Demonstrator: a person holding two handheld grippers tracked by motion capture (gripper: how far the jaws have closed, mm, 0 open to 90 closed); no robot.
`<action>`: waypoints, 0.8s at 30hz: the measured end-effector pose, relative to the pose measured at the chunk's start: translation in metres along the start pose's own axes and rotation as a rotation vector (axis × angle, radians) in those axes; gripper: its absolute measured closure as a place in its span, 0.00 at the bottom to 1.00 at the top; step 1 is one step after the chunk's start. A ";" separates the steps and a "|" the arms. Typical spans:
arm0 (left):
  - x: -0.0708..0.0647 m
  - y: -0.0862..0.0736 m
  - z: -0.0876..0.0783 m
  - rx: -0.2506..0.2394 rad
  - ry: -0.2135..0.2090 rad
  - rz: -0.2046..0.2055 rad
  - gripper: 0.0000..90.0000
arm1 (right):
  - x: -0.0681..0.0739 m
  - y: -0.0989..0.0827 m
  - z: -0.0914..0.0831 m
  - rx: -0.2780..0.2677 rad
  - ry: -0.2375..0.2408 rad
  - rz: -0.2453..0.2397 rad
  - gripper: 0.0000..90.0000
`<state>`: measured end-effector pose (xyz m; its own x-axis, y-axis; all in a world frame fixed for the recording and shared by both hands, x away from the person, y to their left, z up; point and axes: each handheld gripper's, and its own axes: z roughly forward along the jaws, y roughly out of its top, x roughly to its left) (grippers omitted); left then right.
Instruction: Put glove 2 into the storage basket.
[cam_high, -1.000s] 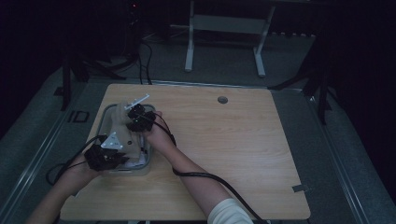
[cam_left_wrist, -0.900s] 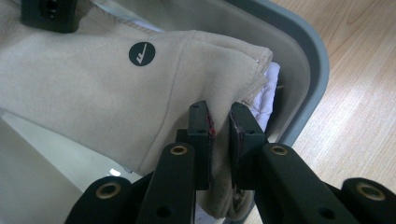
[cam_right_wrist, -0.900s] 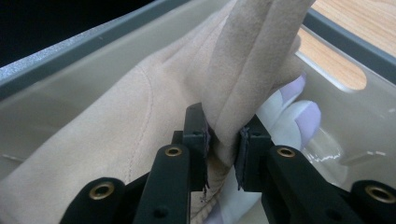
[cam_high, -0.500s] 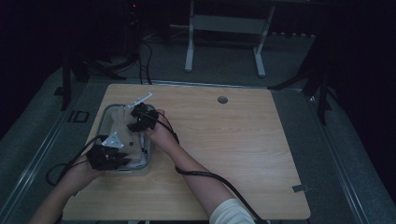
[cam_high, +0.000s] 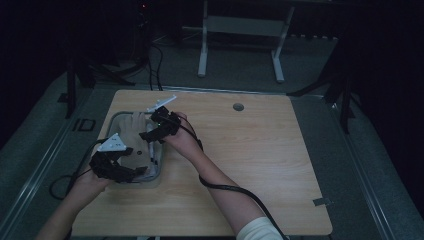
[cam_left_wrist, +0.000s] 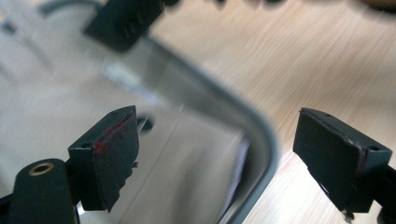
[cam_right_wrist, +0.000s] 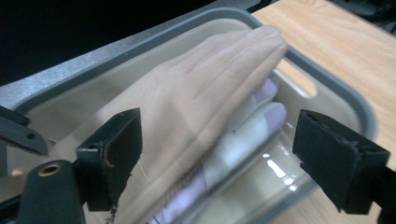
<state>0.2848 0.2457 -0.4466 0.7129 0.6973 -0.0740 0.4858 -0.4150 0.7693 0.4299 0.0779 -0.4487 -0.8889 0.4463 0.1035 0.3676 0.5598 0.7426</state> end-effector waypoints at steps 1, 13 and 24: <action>-0.004 0.002 0.001 -0.023 -0.006 0.004 0.16 | 0.000 -0.003 -0.006 -0.004 -0.007 -0.012 0.17; -0.037 0.013 0.025 -0.065 -0.087 0.014 0.16 | -0.013 -0.037 -0.048 -0.014 -0.048 -0.038 0.17; -0.062 0.017 0.054 -0.060 -0.149 0.048 0.16 | -0.025 -0.074 -0.076 0.003 -0.068 -0.033 0.17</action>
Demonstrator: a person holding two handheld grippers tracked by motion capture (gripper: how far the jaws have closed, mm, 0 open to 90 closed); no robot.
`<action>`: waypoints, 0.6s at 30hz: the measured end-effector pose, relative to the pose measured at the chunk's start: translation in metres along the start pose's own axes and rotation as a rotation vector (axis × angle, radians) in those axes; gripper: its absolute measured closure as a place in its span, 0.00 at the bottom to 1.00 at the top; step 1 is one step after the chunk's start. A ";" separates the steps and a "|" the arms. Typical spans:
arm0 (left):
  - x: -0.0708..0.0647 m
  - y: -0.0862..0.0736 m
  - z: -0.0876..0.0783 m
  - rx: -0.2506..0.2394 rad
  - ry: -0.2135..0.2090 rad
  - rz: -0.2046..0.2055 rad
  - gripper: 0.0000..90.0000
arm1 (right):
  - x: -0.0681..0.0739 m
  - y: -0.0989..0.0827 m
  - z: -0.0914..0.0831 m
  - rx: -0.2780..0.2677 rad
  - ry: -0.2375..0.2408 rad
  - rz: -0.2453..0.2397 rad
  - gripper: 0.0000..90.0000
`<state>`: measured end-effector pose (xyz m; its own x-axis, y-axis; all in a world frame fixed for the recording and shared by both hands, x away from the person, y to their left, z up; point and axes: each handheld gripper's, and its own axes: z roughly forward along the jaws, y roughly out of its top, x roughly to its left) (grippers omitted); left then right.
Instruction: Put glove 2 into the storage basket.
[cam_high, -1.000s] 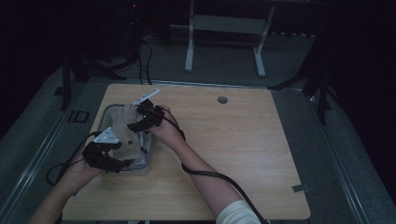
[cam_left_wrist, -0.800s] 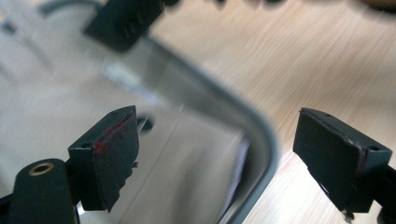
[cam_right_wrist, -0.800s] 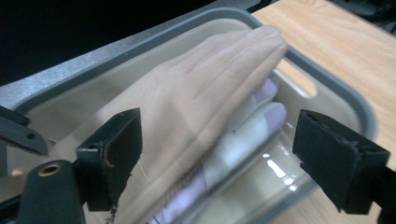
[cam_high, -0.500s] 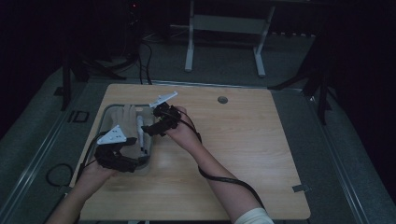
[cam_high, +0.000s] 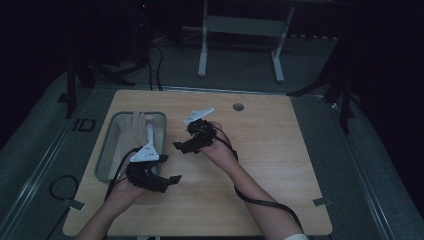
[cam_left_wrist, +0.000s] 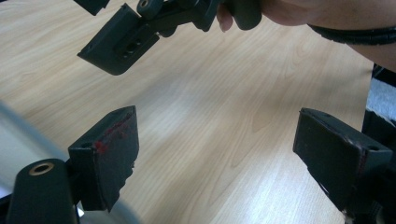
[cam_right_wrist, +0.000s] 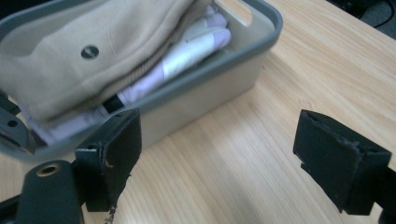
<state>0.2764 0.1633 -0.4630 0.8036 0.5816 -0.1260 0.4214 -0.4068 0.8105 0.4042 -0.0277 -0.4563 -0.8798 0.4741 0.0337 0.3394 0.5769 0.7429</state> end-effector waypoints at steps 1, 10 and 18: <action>-0.004 0.001 0.006 0.011 -0.010 0.015 0.16 | -0.001 -0.004 -0.002 -0.002 -0.004 -0.002 0.17; -0.021 -0.006 0.025 -0.022 -0.067 0.011 0.16 | -0.010 -0.048 -0.012 0.013 -0.015 0.019 0.17; -0.030 -0.013 0.049 0.031 -0.098 0.044 0.16 | -0.015 -0.079 -0.016 0.025 -0.010 0.045 0.17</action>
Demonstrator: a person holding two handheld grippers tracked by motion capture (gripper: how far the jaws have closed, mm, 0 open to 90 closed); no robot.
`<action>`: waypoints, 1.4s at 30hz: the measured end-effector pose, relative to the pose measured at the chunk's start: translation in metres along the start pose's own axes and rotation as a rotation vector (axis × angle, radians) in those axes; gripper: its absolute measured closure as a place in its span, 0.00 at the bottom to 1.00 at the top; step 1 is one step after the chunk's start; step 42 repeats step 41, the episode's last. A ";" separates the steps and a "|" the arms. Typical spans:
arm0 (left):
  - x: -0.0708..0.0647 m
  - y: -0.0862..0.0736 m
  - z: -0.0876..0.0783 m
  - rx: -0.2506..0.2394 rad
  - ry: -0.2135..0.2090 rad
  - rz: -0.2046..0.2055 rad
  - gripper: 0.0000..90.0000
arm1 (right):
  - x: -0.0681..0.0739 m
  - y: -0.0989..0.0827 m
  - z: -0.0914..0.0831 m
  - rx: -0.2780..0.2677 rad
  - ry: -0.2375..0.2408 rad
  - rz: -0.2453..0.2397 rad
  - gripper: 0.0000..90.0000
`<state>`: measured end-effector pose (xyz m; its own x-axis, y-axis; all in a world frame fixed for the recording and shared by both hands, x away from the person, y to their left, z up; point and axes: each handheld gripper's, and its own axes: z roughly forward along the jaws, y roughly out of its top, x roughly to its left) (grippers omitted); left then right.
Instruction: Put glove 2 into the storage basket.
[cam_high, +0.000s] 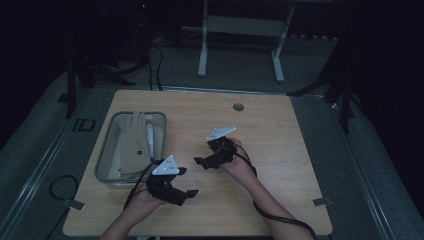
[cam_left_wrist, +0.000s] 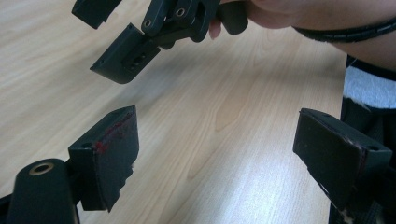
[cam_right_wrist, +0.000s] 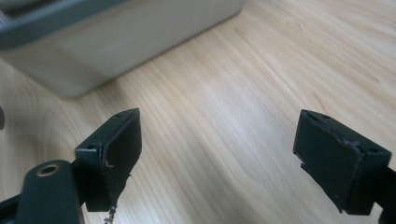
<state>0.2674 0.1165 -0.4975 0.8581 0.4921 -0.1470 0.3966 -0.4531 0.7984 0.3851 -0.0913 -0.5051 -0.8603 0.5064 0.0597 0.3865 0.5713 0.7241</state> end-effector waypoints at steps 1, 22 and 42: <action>-0.001 -0.001 0.006 0.003 -0.003 0.002 0.16 | -0.001 -0.008 -0.002 -0.005 0.000 0.000 0.17; -0.002 -0.020 0.056 0.084 -0.044 0.021 0.16 | -0.009 -0.066 -0.021 -0.022 -0.005 0.010 0.15; -0.005 -0.019 0.068 0.099 -0.086 0.060 0.16 | -0.020 -0.089 -0.031 0.007 -0.041 0.030 0.15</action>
